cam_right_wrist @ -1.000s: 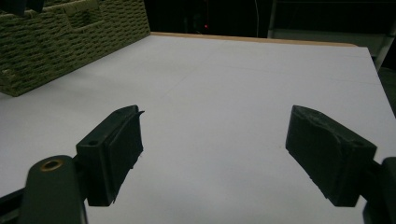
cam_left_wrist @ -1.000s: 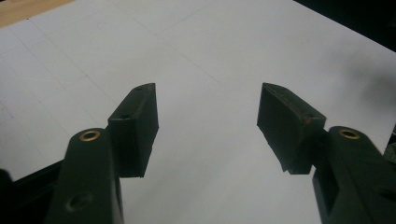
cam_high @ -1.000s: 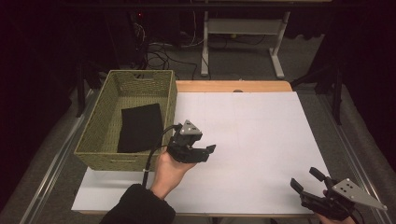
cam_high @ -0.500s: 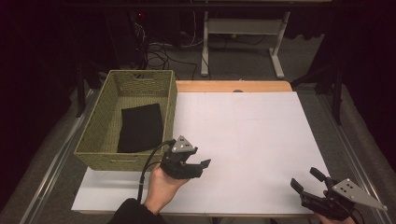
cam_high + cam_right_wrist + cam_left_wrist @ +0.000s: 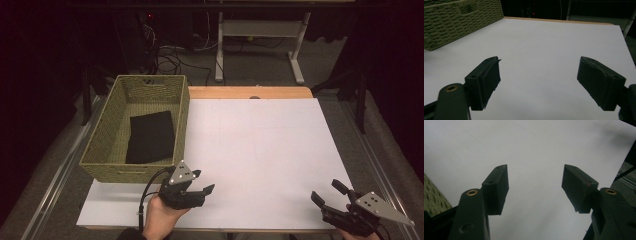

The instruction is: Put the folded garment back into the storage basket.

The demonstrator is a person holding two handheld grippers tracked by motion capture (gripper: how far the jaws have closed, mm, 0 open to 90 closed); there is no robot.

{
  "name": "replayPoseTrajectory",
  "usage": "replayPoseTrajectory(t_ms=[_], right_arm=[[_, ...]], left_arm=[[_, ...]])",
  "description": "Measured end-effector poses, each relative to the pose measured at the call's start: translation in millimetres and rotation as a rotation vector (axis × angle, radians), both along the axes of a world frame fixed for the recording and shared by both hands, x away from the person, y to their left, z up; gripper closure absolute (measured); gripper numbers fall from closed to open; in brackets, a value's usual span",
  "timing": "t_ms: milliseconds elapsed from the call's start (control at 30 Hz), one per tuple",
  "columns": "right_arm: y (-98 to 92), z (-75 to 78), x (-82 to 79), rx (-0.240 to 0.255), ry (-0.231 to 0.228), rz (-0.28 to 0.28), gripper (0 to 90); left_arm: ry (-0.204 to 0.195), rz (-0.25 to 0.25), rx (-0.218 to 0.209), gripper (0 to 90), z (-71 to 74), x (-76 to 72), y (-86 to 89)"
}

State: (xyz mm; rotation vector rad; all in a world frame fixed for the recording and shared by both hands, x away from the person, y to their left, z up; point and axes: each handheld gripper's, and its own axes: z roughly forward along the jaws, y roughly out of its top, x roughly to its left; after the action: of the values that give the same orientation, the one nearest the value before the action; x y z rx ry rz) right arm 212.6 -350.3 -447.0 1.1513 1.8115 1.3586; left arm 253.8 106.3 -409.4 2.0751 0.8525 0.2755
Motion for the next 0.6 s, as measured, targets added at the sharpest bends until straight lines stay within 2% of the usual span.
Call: replayPoseTrajectory(t_ms=[200, 433, 567, 600], right_arm=[[-0.5, 0.1, -0.7, 0.006, 0.003, -0.005, 19.1], [-0.4, 0.1, -0.8, 0.005, 0.003, -0.008, 19.1], [-0.1, -0.1, -0.5, 0.005, 0.006, -0.012, 19.2], [-0.7, -0.3, -0.2, 0.005, 0.007, -0.009, 19.2]], left_arm=[[0.006, -0.012, 0.0, 35.9, -5.0, -6.9, 5.8], [0.011, 0.015, -0.002, 35.9, -12.3, -14.0, 20.5], [-0.003, 0.034, -0.009, 35.9, -13.4, -17.4, 30.9], [-0.01, 0.053, -0.01, 35.9, -13.9, -19.5, 35.7]])
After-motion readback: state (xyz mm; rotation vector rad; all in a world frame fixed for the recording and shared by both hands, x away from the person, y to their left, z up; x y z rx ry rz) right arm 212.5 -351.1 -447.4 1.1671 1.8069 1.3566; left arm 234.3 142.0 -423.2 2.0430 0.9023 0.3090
